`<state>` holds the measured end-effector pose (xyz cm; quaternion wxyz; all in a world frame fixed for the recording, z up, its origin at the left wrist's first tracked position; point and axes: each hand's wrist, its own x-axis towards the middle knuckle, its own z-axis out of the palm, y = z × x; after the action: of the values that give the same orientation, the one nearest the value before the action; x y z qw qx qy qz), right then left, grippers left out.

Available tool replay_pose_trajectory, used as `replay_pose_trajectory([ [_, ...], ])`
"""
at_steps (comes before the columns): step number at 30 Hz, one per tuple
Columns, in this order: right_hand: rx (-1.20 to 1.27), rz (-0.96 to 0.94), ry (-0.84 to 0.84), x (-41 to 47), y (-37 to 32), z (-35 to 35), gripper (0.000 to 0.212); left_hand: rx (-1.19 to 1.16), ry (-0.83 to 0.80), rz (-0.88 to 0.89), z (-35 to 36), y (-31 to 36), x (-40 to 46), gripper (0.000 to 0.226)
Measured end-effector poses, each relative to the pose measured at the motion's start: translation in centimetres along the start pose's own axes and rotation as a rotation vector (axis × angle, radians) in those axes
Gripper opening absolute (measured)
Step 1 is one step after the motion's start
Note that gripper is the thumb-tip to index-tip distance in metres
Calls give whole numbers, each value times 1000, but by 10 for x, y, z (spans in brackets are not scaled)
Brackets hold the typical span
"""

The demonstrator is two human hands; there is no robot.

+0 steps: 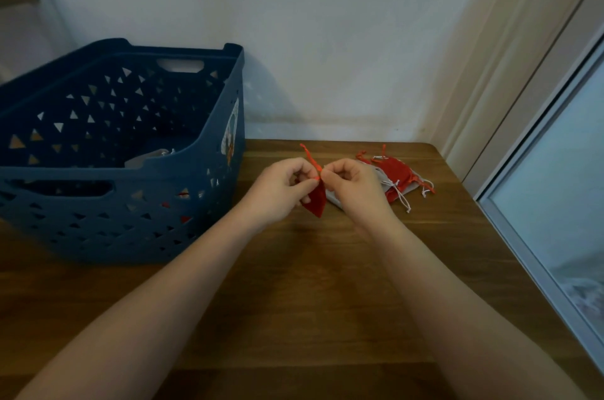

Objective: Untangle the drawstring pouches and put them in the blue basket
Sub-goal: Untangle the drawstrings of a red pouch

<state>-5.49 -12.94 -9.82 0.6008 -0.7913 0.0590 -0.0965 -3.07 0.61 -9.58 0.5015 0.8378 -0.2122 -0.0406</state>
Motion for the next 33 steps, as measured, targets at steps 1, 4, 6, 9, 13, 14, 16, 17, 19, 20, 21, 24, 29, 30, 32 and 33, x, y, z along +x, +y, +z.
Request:
replay_pose_trajectory([
  [1,3,1,15,0,-1,0,8,5,12,18,1,-1,0,13],
  [4,-106,-99,54,1,-1,0,5,-15,43,43,2,-4,0,15],
  [6,-180,-168,90,2,-1,0,9,-32,48,39,2,-5,1,14],
  [9,-345,-283,105,2,-3,-2,9,-31,56,38,0,-3,1,14],
  [13,-662,-513,8,0,-1,-4,17,-6,65,11,-3,2,-1,11],
  [14,-740,-585,-9,-1,-1,-5,15,10,63,6,-4,2,-2,10],
  [16,-889,-716,-10,-1,1,-4,11,59,66,2,-4,3,-3,10],
  [17,-937,-751,8,-1,2,-4,11,87,76,6,-3,3,-4,10],
  [19,-925,-717,8,-2,0,-2,7,146,106,36,-3,5,-5,10],
  [20,-851,-630,-18,-3,-3,-3,10,170,119,60,-3,5,-5,10],
  [21,-735,-522,-47,-2,-4,-4,13,180,128,83,-4,6,-5,10],
  [24,-347,-247,-127,-1,-12,-8,13,125,167,118,-5,8,-4,11],
  [29,317,108,-228,4,-12,-7,27,40,315,149,1,12,-2,17],
  [30,402,161,-234,4,-14,-7,26,28,328,161,1,13,-2,18],
  [32,461,220,-231,6,-15,-8,24,82,320,200,1,13,-3,13],
  [33,454,230,-226,7,-15,-9,23,138,309,225,1,12,-4,8],
])
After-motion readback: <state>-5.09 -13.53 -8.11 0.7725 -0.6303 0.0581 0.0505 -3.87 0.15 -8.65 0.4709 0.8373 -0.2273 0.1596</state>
